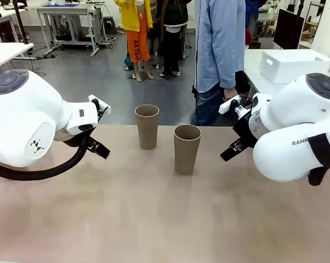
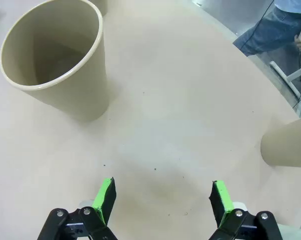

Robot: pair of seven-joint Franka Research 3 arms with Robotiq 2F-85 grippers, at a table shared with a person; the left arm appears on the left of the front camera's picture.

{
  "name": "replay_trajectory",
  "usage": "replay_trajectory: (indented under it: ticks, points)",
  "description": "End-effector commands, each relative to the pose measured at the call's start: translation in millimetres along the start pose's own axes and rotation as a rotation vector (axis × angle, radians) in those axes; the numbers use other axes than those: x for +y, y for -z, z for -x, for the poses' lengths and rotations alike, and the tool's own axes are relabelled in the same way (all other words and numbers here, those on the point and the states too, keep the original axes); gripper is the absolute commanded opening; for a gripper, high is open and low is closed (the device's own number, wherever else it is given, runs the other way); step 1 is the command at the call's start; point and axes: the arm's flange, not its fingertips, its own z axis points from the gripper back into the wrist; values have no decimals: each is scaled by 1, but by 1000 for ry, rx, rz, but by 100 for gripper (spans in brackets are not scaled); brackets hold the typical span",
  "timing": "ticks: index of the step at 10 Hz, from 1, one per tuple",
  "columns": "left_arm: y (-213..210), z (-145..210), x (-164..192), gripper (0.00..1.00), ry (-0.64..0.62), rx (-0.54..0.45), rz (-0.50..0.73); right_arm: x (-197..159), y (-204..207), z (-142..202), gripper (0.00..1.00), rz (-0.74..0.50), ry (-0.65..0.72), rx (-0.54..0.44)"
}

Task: Stack the cups and store them in the basket.
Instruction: Pick up two Reusable plastic cups , one in each hand.

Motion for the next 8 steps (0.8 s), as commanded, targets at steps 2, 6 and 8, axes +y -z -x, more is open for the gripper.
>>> replay_trajectory:
  ticks: [2, 6, 8]
  points:
    - [0, 0, 0, 100, 0, 0, 0, 0, 0, 0, 100, 0, 0, 0]
    - [0, 0, 0, 100, 0, 0, 0, 0, 0, 0, 100, 0, 0, 0]
    - [0, 0, 0, 100, 0, 0, 0, 0, 0, 0, 100, 0, 0, 0]
